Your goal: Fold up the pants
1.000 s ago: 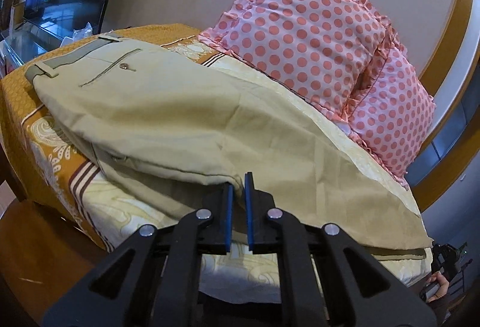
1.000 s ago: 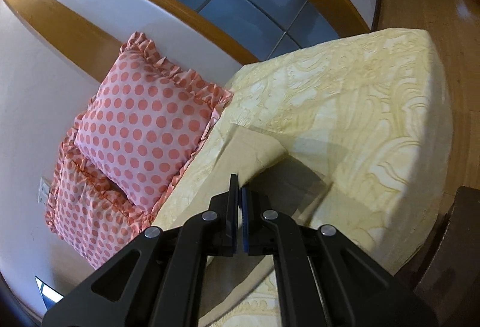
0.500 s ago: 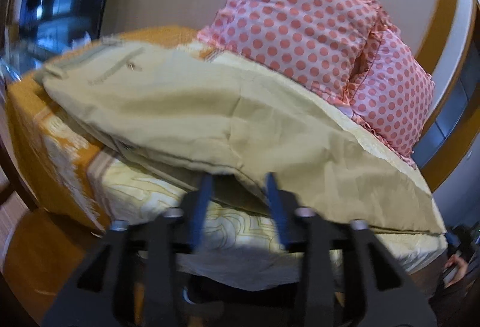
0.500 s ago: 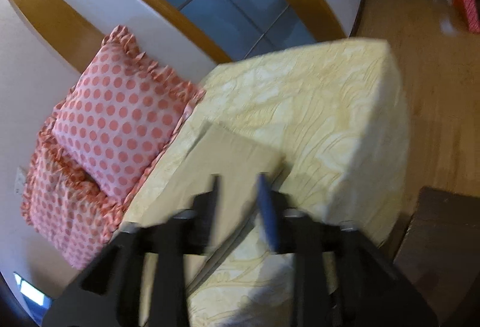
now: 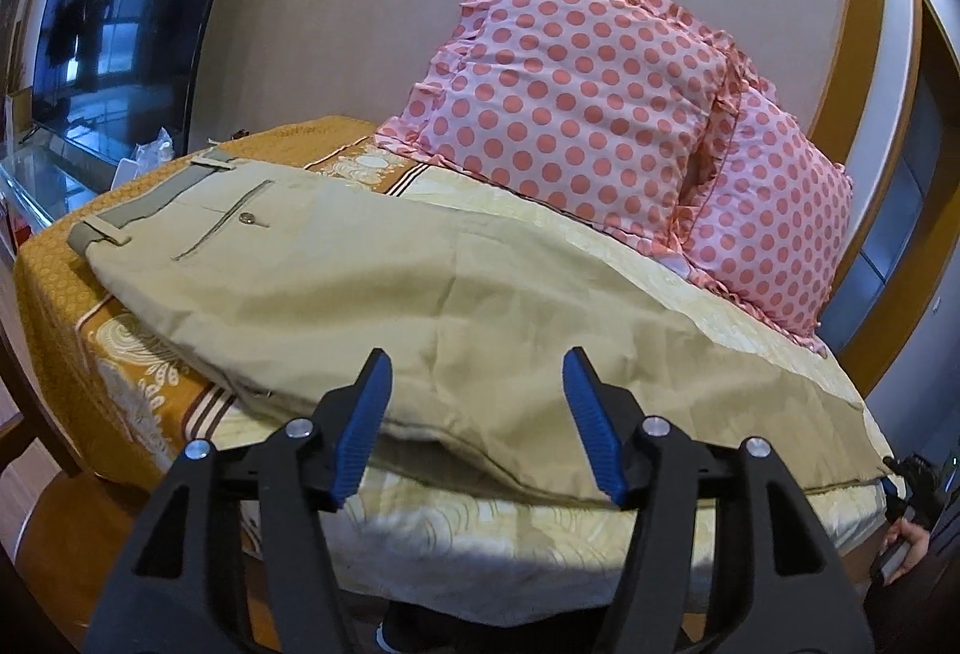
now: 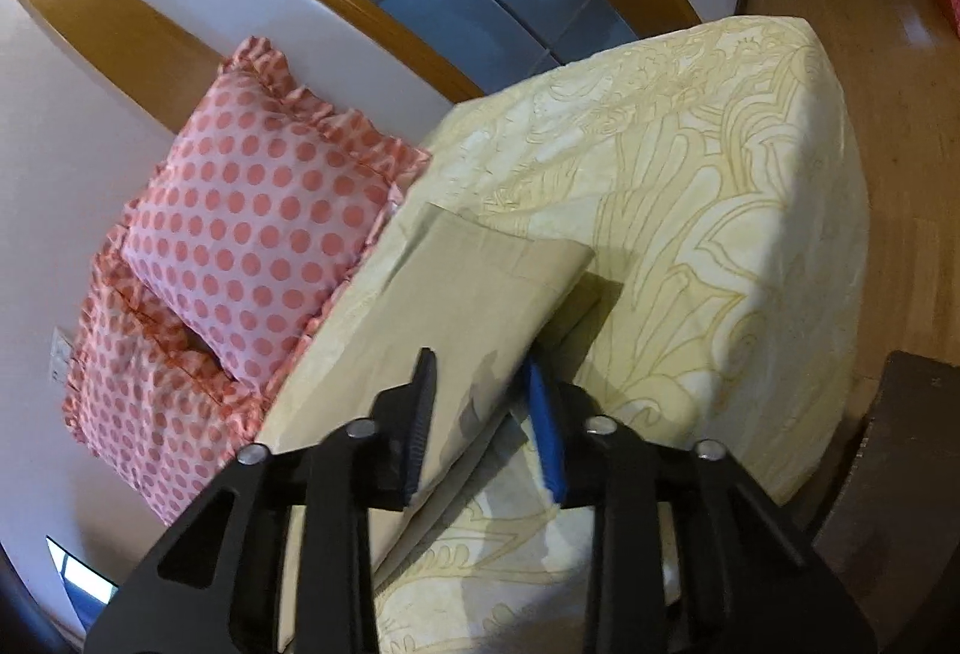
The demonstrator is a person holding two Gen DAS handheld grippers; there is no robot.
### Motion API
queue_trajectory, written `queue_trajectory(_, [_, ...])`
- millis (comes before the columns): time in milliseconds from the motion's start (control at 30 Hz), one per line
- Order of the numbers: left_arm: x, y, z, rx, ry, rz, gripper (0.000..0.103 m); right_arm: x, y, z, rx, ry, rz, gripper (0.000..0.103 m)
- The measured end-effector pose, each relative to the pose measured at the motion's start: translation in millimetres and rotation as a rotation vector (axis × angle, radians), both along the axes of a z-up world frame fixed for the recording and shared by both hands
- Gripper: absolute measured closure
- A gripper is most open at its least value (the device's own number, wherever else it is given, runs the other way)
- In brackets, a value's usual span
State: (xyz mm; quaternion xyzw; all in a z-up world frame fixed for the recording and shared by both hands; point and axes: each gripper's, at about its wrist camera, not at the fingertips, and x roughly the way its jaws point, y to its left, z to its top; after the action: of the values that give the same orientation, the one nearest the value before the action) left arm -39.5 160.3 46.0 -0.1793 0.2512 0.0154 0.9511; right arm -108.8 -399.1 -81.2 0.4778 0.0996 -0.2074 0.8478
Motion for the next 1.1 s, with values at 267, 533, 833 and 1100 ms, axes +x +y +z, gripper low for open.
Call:
queue_trajectory(267, [16.1,9.1,-26.2,-0.029,0.046,0.014,0.039,2.1,0.9,19.2,-0.158,-0.050,-0.014,0.101])
queue_trajectory(533, [14.8,5.4,-32.6,-0.018,0.022,0.002,0.032,68.5,76.3,108.9,-0.342,-0.271,0.322,0.101])
queue_trajectory(833, [3.0,9.5,-12.0,-0.044,-0.030,0.008,0.032,181.1,308.4,122.5,-0.377,-0.340,1.043,0.101])
queue_trajectory(1100, [-18.6,59.5,-6.5,-0.020,-0.039,0.185,0.031,184.5,406.9,52.0,-0.498,0.011,1.340,0.079])
